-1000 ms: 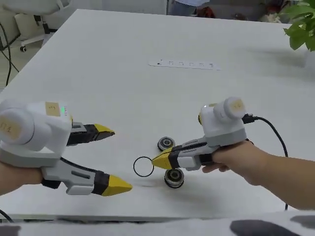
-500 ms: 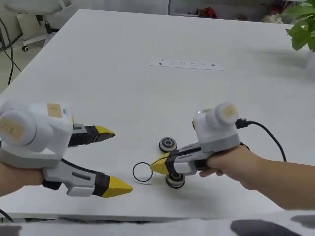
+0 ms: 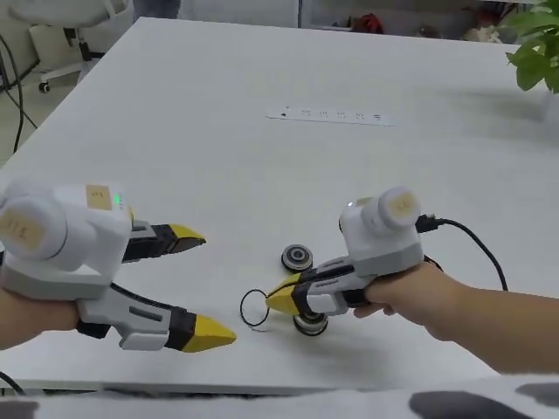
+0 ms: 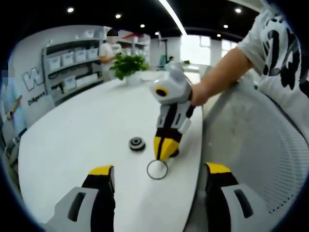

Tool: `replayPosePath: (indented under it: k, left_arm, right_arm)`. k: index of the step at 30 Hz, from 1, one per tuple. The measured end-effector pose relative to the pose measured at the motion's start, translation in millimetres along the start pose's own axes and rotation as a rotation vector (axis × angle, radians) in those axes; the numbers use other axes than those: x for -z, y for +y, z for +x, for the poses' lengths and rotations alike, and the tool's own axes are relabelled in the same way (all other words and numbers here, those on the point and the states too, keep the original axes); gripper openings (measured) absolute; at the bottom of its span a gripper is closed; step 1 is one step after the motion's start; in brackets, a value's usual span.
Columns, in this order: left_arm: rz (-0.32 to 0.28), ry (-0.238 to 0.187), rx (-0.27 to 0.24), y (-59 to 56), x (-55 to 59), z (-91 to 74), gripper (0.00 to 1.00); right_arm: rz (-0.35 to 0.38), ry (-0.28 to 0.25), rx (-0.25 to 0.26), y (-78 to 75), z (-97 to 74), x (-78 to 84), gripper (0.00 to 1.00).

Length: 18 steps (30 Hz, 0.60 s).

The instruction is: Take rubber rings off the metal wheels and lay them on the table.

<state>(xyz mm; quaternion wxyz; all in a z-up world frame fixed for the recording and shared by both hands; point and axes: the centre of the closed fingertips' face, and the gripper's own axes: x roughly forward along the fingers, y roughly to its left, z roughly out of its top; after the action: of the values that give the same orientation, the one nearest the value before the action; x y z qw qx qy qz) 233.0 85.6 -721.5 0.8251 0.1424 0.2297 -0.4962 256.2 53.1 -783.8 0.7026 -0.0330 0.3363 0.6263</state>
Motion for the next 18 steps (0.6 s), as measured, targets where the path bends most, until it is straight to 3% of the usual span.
replayPosePath:
  k: [18]
  left_arm:
    - [0.007,0.002,0.005,-1.3,-1.3,0.1,0.77]
  right_arm:
    - [-0.022,-0.035,0.011,0.6,-12.0,-8.3,0.14]
